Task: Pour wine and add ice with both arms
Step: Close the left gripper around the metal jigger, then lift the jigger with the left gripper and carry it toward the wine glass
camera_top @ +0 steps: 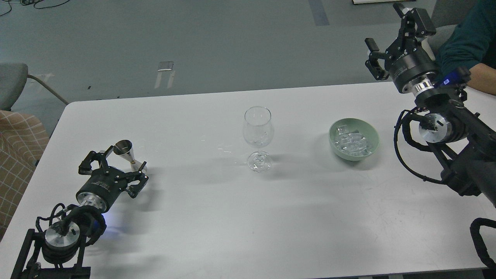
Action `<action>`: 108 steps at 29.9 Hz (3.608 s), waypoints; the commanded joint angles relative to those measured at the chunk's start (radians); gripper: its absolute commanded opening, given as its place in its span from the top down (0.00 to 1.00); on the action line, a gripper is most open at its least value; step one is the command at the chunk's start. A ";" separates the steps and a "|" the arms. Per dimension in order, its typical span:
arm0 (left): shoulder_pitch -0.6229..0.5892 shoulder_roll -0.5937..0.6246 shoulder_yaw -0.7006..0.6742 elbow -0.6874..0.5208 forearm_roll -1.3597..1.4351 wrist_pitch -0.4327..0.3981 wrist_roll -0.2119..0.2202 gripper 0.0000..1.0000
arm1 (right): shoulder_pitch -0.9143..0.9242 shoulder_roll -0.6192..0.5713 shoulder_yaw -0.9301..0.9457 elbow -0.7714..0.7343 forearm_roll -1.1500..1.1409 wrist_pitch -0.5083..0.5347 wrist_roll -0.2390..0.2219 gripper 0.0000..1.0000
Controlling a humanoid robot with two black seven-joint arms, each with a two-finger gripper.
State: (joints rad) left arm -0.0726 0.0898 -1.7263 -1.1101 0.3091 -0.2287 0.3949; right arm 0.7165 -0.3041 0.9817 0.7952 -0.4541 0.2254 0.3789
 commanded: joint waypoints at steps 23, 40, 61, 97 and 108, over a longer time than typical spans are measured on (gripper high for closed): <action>-0.058 -0.002 0.010 0.059 -0.001 0.066 -0.025 0.35 | -0.017 0.003 0.000 0.001 0.000 -0.001 0.000 0.00; -0.067 -0.001 0.008 0.070 -0.002 0.094 -0.047 0.58 | -0.025 0.005 0.002 0.002 0.000 -0.001 0.000 0.00; -0.067 -0.012 0.002 0.069 -0.022 0.081 -0.057 0.89 | -0.031 0.005 0.002 0.004 0.000 -0.001 0.000 0.00; -0.115 -0.090 0.082 -0.401 -0.074 0.460 0.036 1.00 | -0.040 0.010 0.002 0.005 0.000 -0.001 0.000 0.00; -0.147 -0.090 0.198 -0.455 -0.067 0.499 0.035 1.00 | -0.043 0.006 0.002 0.013 0.000 -0.001 0.000 0.00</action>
State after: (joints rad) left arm -0.2050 0.0000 -1.5591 -1.5630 0.2370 0.2565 0.4319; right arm 0.6753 -0.2947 0.9833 0.8008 -0.4540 0.2239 0.3789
